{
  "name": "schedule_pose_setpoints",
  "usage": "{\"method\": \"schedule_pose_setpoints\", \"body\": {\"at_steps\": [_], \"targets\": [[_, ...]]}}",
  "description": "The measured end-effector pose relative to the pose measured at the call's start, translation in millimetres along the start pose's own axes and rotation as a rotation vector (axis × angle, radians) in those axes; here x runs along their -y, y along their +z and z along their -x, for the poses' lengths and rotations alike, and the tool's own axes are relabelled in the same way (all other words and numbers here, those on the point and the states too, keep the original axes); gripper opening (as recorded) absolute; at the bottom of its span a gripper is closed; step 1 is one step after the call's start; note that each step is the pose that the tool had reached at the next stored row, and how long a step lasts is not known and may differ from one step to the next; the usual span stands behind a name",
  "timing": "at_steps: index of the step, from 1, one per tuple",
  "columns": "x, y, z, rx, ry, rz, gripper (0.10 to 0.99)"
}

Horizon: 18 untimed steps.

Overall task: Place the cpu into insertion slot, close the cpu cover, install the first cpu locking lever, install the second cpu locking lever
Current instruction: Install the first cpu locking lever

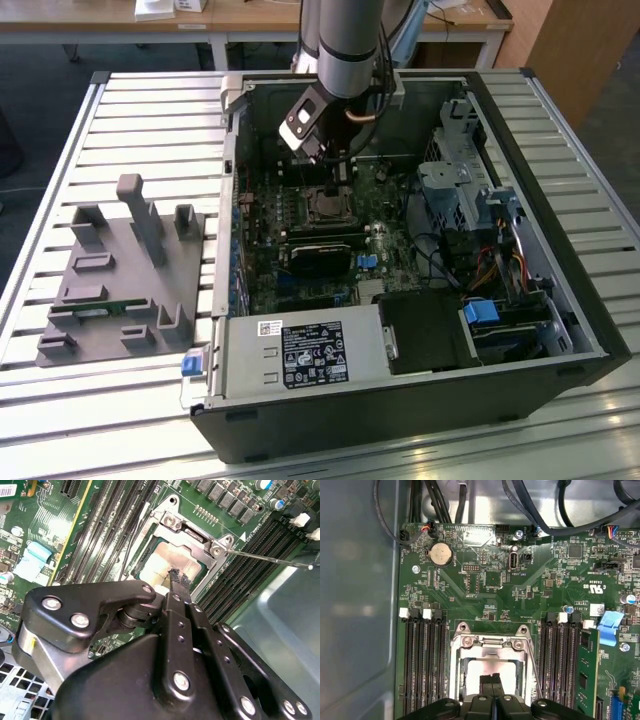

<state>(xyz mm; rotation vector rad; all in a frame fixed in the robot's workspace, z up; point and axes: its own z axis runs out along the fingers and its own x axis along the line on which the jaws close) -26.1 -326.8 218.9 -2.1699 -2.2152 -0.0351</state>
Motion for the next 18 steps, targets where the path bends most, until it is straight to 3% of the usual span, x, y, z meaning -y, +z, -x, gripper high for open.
{"method": "schedule_pose_setpoints", "body": {"at_steps": [18], "targets": [[0.1,-4.3,-0.2,0.0001,0.0,0.0,0.106]]}}
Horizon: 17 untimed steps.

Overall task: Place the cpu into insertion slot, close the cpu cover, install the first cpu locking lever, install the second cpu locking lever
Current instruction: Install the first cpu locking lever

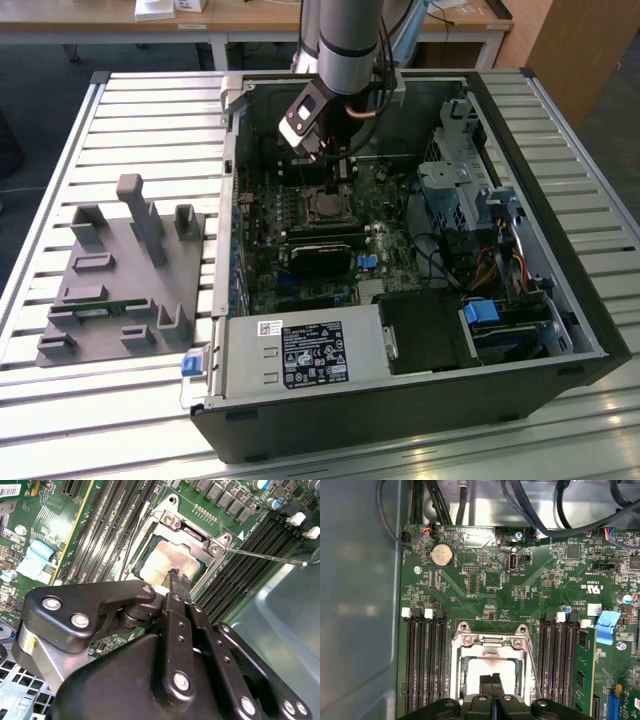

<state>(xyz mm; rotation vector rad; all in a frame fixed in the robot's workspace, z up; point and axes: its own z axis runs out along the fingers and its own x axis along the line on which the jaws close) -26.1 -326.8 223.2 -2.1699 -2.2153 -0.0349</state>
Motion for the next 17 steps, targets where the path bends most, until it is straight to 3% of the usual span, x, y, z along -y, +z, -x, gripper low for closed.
{"method": "schedule_pose_setpoints", "body": {"at_steps": [17], "targets": [[0.0,-3.9,-0.2,-0.0001,0.0,0.0,0.106]]}}
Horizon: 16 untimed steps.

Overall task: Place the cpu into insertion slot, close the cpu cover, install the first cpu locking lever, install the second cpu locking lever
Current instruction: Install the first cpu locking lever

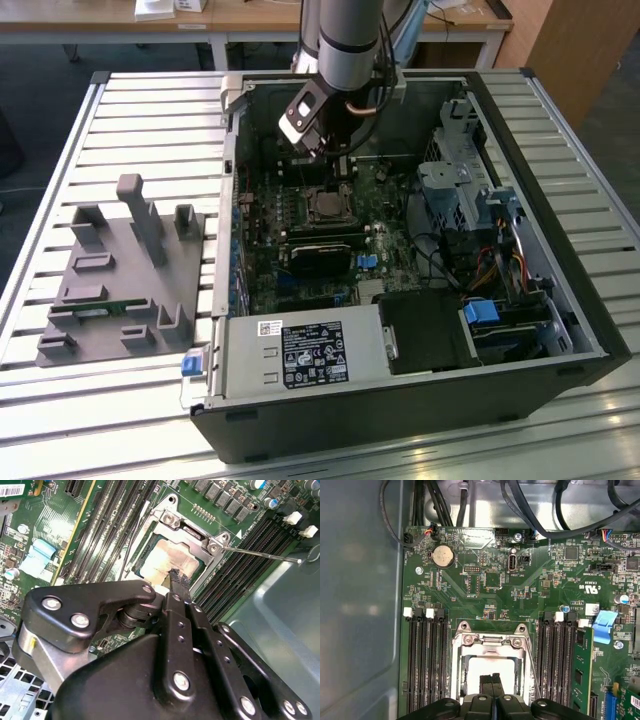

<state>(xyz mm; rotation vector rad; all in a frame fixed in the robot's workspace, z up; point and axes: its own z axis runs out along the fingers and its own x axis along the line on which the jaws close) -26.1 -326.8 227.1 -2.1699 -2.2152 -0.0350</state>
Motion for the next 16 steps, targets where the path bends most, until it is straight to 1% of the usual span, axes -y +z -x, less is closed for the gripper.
{"method": "schedule_pose_setpoints", "body": {"at_steps": [16], "targets": [[0.0,-3.7,-0.2,0.0,0.0,0.0,0.106]]}}
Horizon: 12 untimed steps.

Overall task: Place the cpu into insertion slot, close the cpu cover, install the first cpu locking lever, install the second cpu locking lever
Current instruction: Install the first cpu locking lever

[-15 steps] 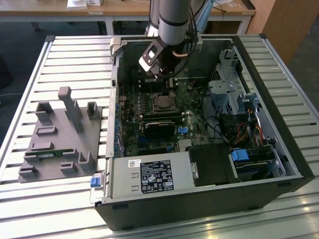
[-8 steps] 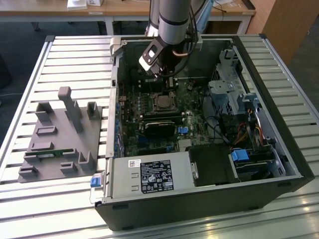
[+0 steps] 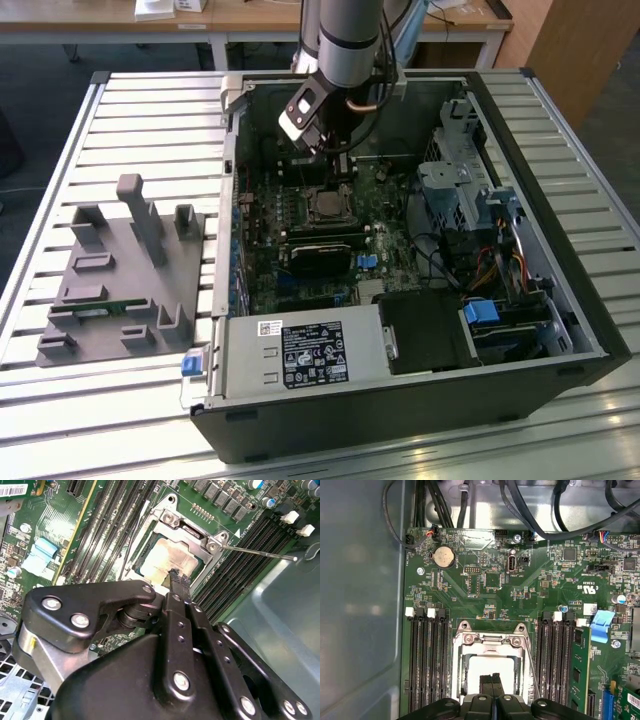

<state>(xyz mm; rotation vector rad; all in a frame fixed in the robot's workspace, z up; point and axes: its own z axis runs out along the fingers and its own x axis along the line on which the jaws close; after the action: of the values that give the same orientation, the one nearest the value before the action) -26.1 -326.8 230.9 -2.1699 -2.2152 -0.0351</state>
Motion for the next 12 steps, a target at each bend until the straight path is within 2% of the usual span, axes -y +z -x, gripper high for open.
{"method": "schedule_pose_setpoints", "body": {"at_steps": [12], "targets": [[0.0,-2.7,-0.1,0.0,0.0,0.0,0.106]]}}
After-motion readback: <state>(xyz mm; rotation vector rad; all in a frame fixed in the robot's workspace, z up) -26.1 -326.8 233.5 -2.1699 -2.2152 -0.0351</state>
